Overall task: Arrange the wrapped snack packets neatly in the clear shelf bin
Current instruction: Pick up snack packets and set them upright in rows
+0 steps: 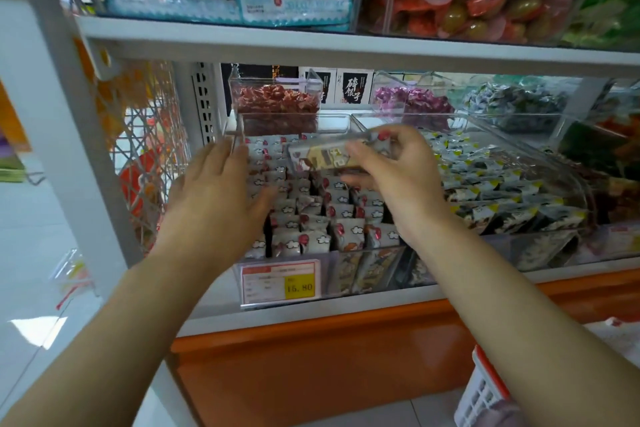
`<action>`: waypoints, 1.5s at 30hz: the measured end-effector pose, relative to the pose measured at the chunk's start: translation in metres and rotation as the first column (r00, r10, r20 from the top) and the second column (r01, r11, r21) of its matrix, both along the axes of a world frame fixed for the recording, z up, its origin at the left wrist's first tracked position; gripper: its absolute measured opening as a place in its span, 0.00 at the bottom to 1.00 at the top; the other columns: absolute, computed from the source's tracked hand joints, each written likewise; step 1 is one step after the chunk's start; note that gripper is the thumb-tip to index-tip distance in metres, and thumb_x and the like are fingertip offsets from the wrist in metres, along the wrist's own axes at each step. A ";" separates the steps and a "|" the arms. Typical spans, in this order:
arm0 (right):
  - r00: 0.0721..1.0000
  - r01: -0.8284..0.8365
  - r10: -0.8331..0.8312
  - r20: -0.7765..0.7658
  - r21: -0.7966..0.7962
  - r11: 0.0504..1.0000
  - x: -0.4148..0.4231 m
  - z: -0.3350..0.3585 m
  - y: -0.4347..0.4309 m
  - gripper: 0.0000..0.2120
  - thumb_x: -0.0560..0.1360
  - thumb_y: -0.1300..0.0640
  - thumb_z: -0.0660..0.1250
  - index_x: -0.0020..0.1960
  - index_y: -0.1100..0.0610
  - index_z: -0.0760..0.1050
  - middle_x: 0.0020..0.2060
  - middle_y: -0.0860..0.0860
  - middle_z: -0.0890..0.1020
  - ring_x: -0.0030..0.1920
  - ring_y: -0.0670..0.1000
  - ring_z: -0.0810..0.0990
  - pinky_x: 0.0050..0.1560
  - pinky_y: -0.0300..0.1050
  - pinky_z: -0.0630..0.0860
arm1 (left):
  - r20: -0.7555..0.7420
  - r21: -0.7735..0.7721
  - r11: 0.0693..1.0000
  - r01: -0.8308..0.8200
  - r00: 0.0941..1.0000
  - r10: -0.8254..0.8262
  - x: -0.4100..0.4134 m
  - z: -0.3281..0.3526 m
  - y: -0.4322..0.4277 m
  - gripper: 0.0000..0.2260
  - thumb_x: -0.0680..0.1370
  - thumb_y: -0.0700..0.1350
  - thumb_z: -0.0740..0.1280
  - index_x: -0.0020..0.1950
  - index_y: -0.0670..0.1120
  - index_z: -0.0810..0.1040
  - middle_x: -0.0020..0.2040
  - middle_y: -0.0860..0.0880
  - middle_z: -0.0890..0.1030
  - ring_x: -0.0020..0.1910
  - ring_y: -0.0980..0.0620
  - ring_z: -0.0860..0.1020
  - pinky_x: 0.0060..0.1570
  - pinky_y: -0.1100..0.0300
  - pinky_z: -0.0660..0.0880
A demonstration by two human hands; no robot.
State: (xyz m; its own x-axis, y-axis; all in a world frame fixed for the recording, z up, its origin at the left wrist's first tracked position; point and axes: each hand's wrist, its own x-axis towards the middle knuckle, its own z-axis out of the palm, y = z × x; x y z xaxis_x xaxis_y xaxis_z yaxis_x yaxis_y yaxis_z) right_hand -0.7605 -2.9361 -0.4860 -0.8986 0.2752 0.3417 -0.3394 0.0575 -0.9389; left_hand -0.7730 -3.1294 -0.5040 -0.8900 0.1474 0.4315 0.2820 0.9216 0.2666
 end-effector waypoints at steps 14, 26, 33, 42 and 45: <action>0.995 -0.040 0.094 -0.011 0.852 0.523 -0.122 0.005 -0.069 0.18 0.69 0.53 0.74 0.54 0.57 0.73 0.45 0.47 0.73 0.46 0.46 0.71 0.39 0.38 0.65 | 0.199 0.124 0.989 0.083 0.974 -0.107 -0.010 -0.016 -0.021 0.36 0.76 0.61 0.56 0.76 0.48 0.45 0.77 0.46 0.51 0.75 0.47 0.49 0.72 0.48 0.52; 0.994 -0.106 0.029 0.104 0.893 0.437 -0.147 0.012 -0.071 0.09 0.76 0.60 0.64 0.50 0.57 0.82 0.50 0.52 0.84 0.50 0.49 0.80 0.58 0.42 0.73 | 0.209 0.169 0.971 0.171 0.956 -0.205 -0.011 -0.013 -0.026 0.36 0.75 0.62 0.59 0.76 0.52 0.45 0.74 0.48 0.59 0.71 0.51 0.54 0.66 0.50 0.59; 0.995 -0.088 -0.037 0.093 0.988 0.123 -0.170 -0.005 -0.088 0.07 0.72 0.52 0.71 0.49 0.52 0.82 0.53 0.49 0.82 0.62 0.53 0.74 0.66 0.56 0.69 | 0.203 0.201 0.960 0.194 0.951 -0.234 -0.013 -0.015 -0.024 0.37 0.75 0.61 0.60 0.76 0.52 0.44 0.71 0.48 0.63 0.69 0.50 0.58 0.64 0.53 0.61; 1.000 0.017 -0.008 -0.017 0.659 0.752 -0.138 0.031 -0.072 0.02 0.75 0.60 0.67 0.46 0.59 0.75 0.45 0.51 0.79 0.45 0.49 0.79 0.49 0.42 0.79 | 0.206 0.207 0.965 0.159 0.957 -0.202 -0.010 -0.014 -0.023 0.36 0.75 0.62 0.59 0.76 0.52 0.45 0.71 0.47 0.63 0.69 0.47 0.59 0.65 0.50 0.62; 0.984 0.160 -0.115 -0.136 0.389 0.907 -0.106 0.036 -0.053 0.01 0.76 0.62 0.65 0.45 0.60 0.74 0.41 0.50 0.78 0.42 0.50 0.79 0.40 0.38 0.79 | 0.172 0.191 0.975 0.110 0.975 -0.144 -0.005 -0.009 -0.021 0.34 0.76 0.62 0.57 0.76 0.50 0.50 0.72 0.47 0.63 0.70 0.46 0.59 0.66 0.48 0.61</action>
